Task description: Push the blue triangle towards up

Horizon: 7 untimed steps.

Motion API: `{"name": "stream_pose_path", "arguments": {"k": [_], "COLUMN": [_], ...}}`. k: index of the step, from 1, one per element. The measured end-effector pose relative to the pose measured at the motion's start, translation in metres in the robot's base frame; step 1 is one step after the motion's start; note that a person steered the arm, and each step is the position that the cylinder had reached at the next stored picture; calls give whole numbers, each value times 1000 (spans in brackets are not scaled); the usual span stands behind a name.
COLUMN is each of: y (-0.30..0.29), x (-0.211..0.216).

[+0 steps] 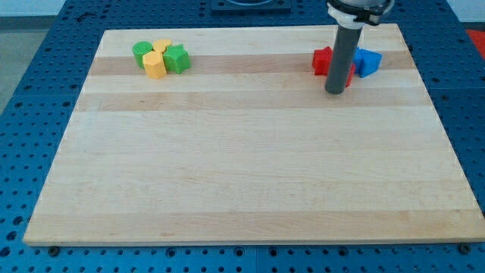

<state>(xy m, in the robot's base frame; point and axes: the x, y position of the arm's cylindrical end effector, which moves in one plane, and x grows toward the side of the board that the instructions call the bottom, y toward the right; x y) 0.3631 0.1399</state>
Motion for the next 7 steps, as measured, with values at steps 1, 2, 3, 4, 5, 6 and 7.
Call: {"name": "stream_pose_path", "arguments": {"k": [1, 2, 3, 4, 5, 6, 7], "y": [0, 0, 2, 23, 55, 68, 68], "x": [-15, -22, -5, 3, -3, -23, -46]}}
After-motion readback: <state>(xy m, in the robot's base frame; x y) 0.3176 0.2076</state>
